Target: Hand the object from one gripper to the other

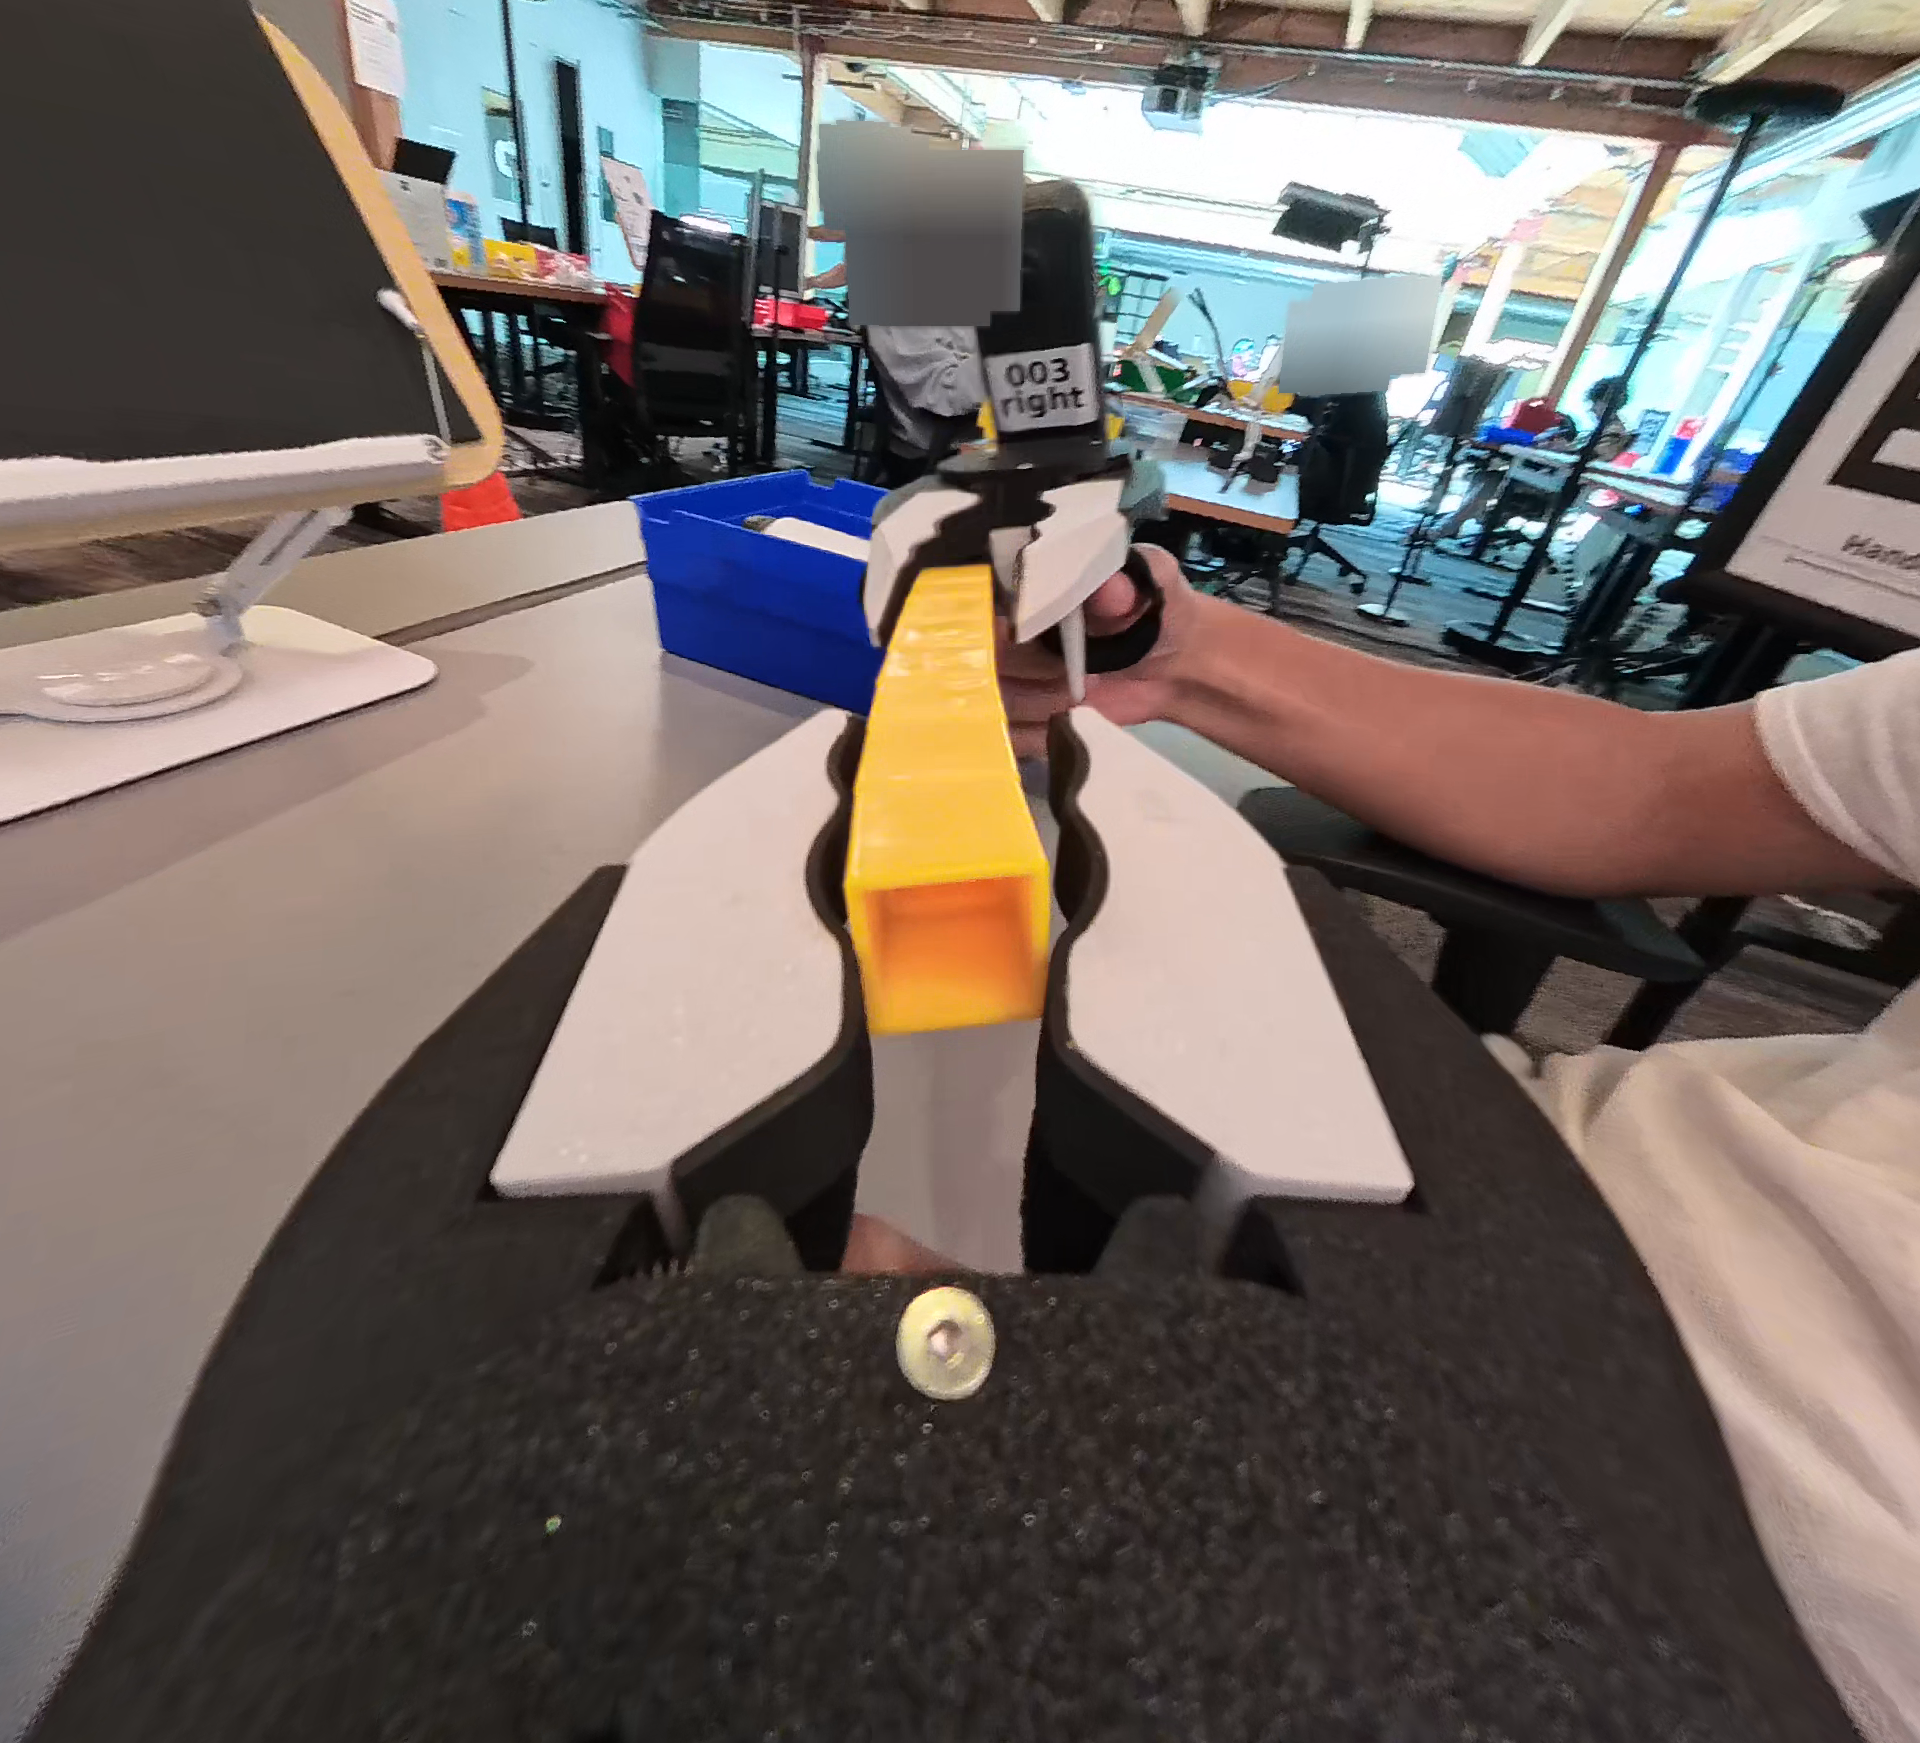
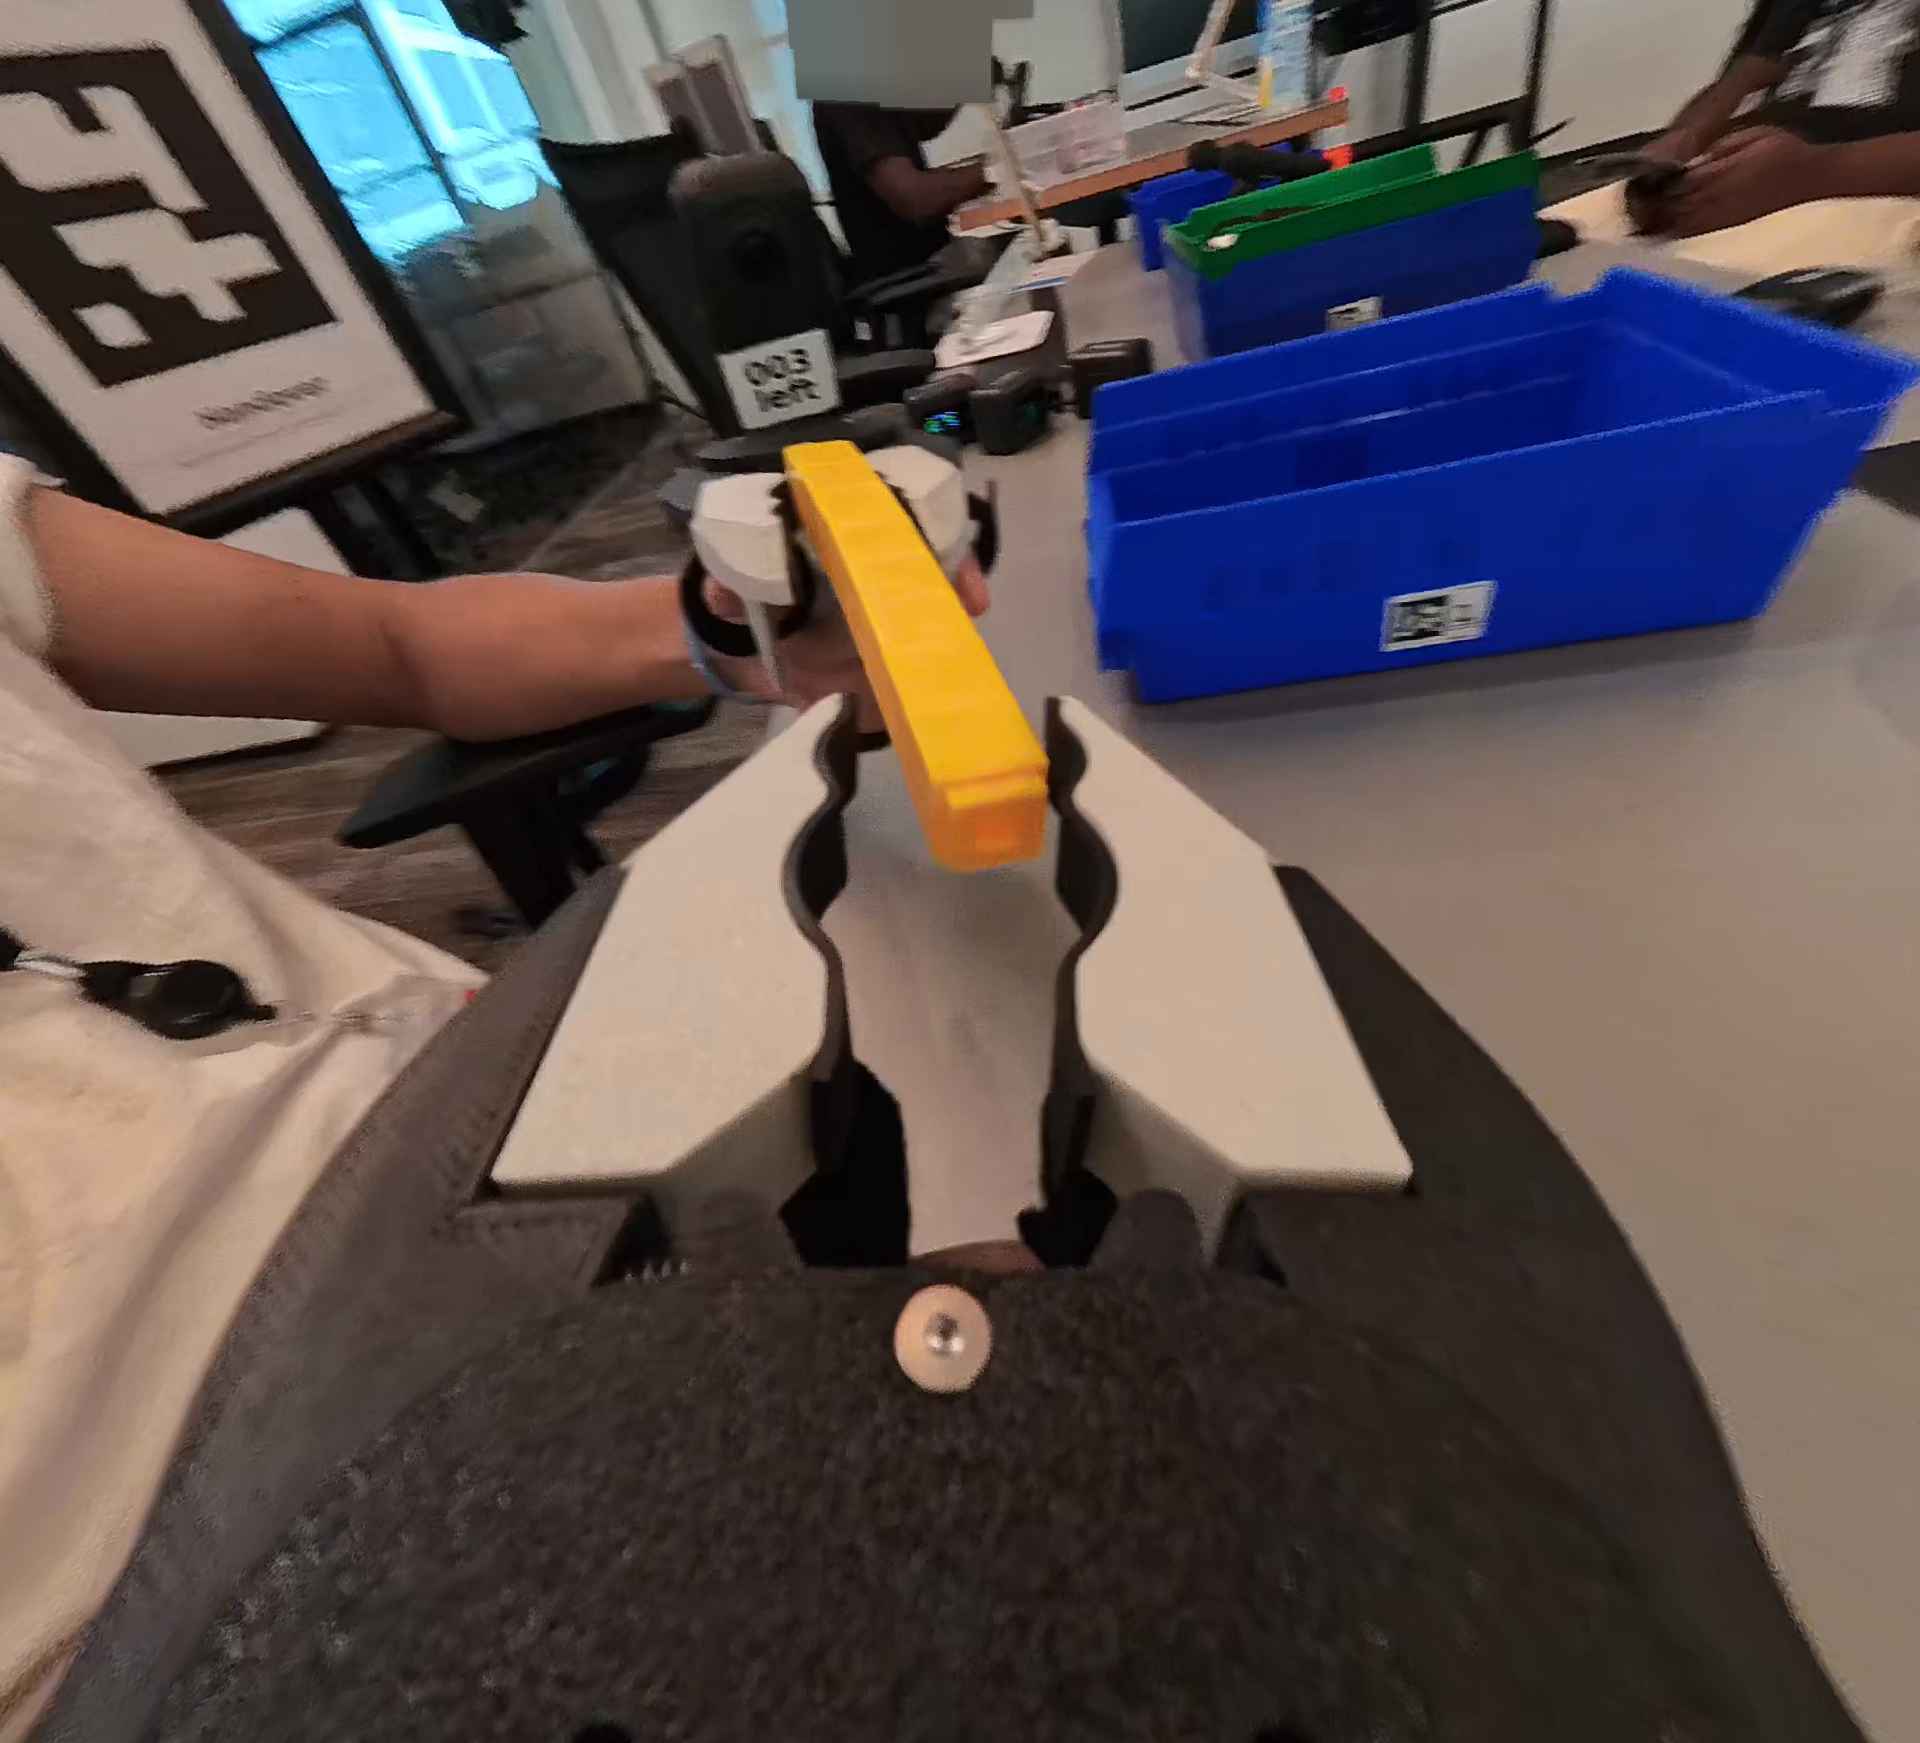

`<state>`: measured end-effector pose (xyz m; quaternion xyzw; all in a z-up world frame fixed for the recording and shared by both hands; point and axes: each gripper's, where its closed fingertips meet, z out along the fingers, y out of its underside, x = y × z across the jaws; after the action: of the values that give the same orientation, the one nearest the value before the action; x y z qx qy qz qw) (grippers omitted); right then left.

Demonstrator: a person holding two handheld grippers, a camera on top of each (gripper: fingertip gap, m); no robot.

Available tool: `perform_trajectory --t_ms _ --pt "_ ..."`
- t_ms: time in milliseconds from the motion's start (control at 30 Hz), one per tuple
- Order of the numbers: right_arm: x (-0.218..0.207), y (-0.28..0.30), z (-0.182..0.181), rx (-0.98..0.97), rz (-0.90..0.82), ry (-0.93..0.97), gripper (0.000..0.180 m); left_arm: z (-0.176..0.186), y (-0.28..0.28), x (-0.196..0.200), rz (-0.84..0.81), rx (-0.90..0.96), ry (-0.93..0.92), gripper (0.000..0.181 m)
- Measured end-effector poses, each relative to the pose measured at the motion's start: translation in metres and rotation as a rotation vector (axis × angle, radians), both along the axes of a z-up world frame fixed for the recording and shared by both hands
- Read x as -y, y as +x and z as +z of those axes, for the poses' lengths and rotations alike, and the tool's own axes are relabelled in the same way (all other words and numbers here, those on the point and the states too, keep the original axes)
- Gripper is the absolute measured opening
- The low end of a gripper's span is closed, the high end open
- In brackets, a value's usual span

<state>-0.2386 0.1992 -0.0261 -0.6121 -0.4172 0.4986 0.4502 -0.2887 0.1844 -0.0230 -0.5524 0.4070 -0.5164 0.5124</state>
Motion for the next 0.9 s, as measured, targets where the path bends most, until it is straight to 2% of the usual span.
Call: perform_trajectory --t_ms 100,233,333,433,533,633,833,900 --pt "-0.019 0.012 0.006 0.122 -0.191 0.231 0.065 -0.008 -0.006 -0.016 0.076 -0.055 -0.034 0.034" --pt "-0.022 0.006 0.01 0.451 -0.409 0.673 0.065 -0.017 -0.013 -0.036 0.143 -0.055 -0.134 0.033" --pt "-0.02 -0.023 -0.015 0.688 -0.437 0.871 0.075 -0.023 -0.013 -0.041 0.167 -0.08 -0.156 0.033" --pt "-0.024 -0.045 -0.038 0.8 -0.47 1.019 0.068 -0.026 -0.01 -0.038 0.161 -0.099 -0.154 0.033" --pt "-0.028 -0.052 -0.049 0.814 -0.509 1.063 0.056 -0.028 -0.005 -0.032 0.144 -0.127 -0.135 0.033" --pt "-0.029 -0.052 -0.046 0.796 -0.533 1.074 0.023 -0.033 0.002 -0.026 0.124 -0.159 -0.112 0.033" --pt "-0.03 -0.047 -0.047 0.802 -0.518 1.065 0.021 -0.035 0.005 -0.023 0.119 -0.162 -0.075 0.039" --pt "-0.032 -0.043 -0.041 0.757 -0.535 1.042 0.021 -0.031 0.005 -0.023 0.128 -0.15 -0.057 0.058"
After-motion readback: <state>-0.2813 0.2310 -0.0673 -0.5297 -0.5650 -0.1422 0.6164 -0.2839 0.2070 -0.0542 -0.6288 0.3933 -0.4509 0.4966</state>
